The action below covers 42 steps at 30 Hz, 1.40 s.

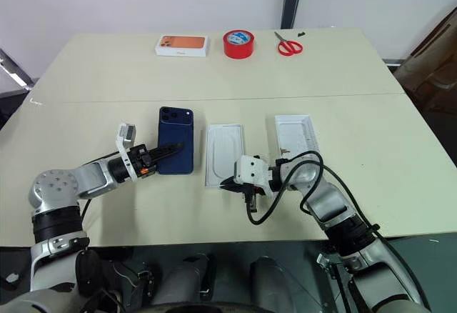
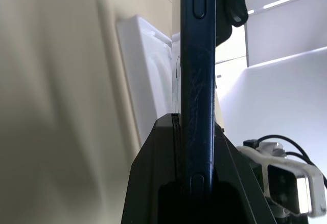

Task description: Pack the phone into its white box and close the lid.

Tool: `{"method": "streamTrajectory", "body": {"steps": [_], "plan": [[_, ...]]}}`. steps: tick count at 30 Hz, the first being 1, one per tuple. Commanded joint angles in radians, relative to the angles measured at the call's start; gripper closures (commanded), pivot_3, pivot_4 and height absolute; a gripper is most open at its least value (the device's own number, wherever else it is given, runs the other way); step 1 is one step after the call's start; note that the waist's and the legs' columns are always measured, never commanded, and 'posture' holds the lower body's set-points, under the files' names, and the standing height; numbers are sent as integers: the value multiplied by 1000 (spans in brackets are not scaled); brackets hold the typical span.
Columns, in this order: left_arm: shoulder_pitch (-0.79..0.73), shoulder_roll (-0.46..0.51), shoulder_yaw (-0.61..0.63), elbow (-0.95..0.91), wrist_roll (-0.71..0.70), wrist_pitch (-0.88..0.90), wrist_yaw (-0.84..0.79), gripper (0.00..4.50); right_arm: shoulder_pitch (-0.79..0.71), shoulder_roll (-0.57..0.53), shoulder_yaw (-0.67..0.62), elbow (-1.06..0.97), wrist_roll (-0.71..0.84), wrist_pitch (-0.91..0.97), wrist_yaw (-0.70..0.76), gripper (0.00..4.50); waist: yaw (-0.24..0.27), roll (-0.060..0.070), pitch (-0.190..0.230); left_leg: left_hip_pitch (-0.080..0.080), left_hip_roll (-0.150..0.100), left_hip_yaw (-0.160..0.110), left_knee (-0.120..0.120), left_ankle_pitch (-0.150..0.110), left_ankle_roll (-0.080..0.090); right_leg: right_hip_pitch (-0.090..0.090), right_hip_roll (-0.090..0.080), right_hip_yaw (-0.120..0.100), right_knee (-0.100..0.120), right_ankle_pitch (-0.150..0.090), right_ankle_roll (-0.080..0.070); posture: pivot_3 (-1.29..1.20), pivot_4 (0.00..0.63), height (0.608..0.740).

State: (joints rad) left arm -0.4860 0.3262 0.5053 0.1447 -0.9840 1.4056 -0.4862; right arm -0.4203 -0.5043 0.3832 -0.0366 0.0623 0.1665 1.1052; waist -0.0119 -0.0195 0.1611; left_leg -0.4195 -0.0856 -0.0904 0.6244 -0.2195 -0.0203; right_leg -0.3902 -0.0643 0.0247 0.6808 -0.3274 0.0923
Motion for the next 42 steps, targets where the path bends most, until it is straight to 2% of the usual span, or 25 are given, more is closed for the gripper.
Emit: {"method": "streamTrajectory", "body": {"steps": [1, 8, 11, 16, 20, 27, 29, 31, 36, 42], "plan": [[-68, -29, 35, -34, -63, -9, 40, 4500, -65, 65, 26, 5, -13, -6, -27, 4445, 0, 0, 0, 0, 0, 0, 0, 0, 0, 0, 0, 0, 0, 0, 0, 0, 150, 734], [-81, -82, 17, -61, -75, -20, 102, 4500, -115, 136, 41, 71, -48, 14, -79, 4445, 0, 0, 0, 0, 0, 0, 3, 0, 0, 1, 0, 0, 0, 0, 0, 0, 150, 734], [-59, -82, 12, -75, -80, -20, 107, 4500, -114, 128, 38, 73, -62, 14, -90, 3467, -1, 0, 0, -2, 0, 0, 4, 0, 0, 0, 0, 0, 0, 0, 0, 0, 150, 734], [-25, -78, -1, -94, -80, -25, 115, 4500, -99, 105, 8, 13, -18, 41, -68, 951, -1, 0, 0, -2, 0, 0, 4, 0, 0, 0, 0, 0, 1, 0, 0, 0, 150, 734], [-13, -76, -15, -106, -81, -27, 121, 4500, -75, 68, -74, -23, 86, 91, -26, 951, 0, 0, 0, -2, 0, 0, 5, 0, 0, 0, 0, 0, 1, 0, 0, 0, 150, 734], [-4, -77, -46, -85, -74, -25, 129, 4500, -65, -20, -131, 52, 70, 38, -30, 951, -2, 0, 0, -2, 0, 0, 5, 0, 1, 0, 0, 0, 1, 0, 0, 0, 150, 734], [-3, -78, -46, -84, -76, -25, 132, 3493, -69, -24, -135, 59, 66, 30, -35, 889, -4, 0, 0, -2, 0, 0, 4, 0, 1, -1, 0, 0, 1, 0, 0, 0, 150, 734], [-4, -74, -54, -91, -68, -31, 137, 2687, -74, -24, -136, 69, 58, 21, -44, 889, -3, 0, 0, -2, 0, 1, 4, 0, 1, -1, 0, 0, 1, 0, 0, 0, 150, 734], [-18, -68, -52, -105, -92, -18, 142, 151, -77, -19, -132, 80, 55, 10, -57, 889, 2, 0, 0, -3, 0, 0, 6, 0, 1, 0, 0, 0, 1, 0, 0, 0, 150, 734], [-17, -51, -65, -136, -107, -8, 144, 151, -96, -7, -131, 107, 52, -1, -72, 889, 0, 0, 0, -3, 0, 0, 6, 0, 1, 0, 0, 0, 1, 0, 0, 0, 150, 734]]}}
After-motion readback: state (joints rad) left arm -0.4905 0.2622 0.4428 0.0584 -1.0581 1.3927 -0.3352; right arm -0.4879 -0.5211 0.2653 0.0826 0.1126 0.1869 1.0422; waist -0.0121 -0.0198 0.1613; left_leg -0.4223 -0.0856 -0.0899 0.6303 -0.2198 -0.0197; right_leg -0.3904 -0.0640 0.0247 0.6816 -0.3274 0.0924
